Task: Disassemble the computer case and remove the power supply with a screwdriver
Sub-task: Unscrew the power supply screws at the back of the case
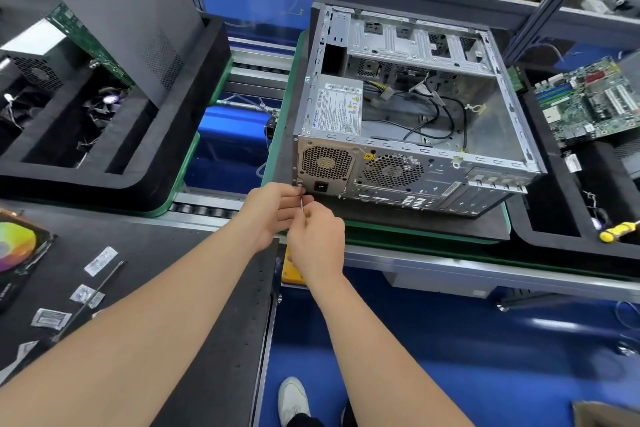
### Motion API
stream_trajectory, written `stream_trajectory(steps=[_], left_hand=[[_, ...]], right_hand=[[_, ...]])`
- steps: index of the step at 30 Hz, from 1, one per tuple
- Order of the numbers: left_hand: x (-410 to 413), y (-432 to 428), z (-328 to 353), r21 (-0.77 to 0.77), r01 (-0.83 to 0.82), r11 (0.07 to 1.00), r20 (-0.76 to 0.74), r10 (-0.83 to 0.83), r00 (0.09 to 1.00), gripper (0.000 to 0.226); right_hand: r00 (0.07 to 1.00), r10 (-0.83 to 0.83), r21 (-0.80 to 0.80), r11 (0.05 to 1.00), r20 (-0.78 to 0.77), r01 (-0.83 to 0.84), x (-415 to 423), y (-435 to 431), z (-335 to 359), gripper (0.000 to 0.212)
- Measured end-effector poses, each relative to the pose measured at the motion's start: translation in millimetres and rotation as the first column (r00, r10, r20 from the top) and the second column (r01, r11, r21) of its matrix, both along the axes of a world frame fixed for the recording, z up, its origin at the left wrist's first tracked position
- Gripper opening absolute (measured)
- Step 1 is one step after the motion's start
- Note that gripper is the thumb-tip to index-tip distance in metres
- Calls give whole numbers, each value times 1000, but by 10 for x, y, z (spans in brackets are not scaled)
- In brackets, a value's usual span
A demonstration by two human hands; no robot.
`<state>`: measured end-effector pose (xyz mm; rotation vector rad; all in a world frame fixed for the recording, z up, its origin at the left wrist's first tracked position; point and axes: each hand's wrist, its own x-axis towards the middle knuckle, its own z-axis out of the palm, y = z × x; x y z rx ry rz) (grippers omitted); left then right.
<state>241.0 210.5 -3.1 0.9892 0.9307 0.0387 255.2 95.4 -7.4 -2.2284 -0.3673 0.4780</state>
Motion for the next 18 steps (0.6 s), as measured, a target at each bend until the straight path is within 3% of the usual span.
stream_trajectory(steps=[2, 4, 7, 11, 12, 14, 16, 18], left_hand=[[-14, -12, -7, 12, 4, 1000, 2, -4, 1000, 33], [-23, -23, -21, 46, 7, 999, 3, -7, 1000, 32], [-15, -29, -27, 111, -15, 994, -2, 15, 1000, 23], [14, -24, -9, 152, -22, 988, -6, 23, 1000, 15], [18, -17, -9, 146, -24, 989, -5, 25, 1000, 16], [29, -8, -3, 123, -30, 992, -8, 32, 999, 16], [43, -7, 13, 86, -40, 995, -7, 41, 999, 15], [49, -1, 20, 76, -30, 997, 0, 30, 1000, 16]], right_hand=[[977, 83, -202, 978, 195, -42, -16, 19, 0, 25], [961, 111, -256, 966, 254, -44, -21, 38, -20, 35], [965, 68, -149, 988, 254, -30, -12, 25, -47, 29], [989, 44, 80, 995, 141, -56, 54, -53, -81, 20], [997, 47, 132, 990, 63, -55, 77, -78, -79, 22], [963, 41, 301, 953, -265, 43, 129, -114, -69, 25], [735, 95, 443, 847, -671, 295, 154, -146, -49, 28], [458, 245, 474, 728, -854, 495, 135, -175, -53, 27]])
